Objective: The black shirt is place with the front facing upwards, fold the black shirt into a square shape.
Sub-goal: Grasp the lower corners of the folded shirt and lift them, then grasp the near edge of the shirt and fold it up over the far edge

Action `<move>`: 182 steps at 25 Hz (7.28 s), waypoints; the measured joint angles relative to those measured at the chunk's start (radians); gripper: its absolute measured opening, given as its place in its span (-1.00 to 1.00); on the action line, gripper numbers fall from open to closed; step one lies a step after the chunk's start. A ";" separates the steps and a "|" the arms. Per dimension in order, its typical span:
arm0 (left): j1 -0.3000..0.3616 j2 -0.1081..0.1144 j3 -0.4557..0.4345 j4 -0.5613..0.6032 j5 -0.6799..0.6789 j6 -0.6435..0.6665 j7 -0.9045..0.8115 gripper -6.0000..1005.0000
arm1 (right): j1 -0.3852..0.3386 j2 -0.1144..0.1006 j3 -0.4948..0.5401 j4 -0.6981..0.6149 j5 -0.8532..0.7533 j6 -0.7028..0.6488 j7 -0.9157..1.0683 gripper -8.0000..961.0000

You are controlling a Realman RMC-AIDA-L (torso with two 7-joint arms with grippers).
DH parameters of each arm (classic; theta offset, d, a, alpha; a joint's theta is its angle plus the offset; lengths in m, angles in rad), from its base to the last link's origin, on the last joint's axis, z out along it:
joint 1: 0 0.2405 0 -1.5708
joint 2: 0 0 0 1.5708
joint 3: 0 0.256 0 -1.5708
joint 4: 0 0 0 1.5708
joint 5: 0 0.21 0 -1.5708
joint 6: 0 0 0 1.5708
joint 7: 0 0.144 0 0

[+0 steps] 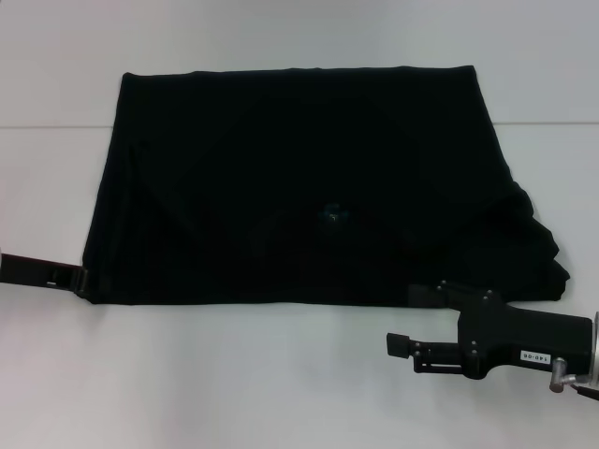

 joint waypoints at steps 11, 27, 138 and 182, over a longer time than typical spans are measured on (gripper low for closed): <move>-0.003 -0.002 -0.001 0.007 0.007 0.002 0.006 -0.87 | 0.000 0.000 0.002 0.000 0.009 -0.003 0.000 0.96; -0.005 0.009 -0.010 0.007 -0.002 0.038 0.008 -0.90 | 0.024 -0.104 -0.001 -0.403 -0.113 -0.036 0.899 0.95; 0.020 0.128 -0.340 -0.067 0.076 0.829 0.089 -0.82 | 0.102 -0.203 0.140 -0.265 -0.656 -0.359 0.995 -0.85; -0.018 -0.015 -0.599 -0.276 -0.440 -0.139 0.257 -0.78 | 0.197 -0.005 0.342 0.035 0.059 0.557 0.709 -0.85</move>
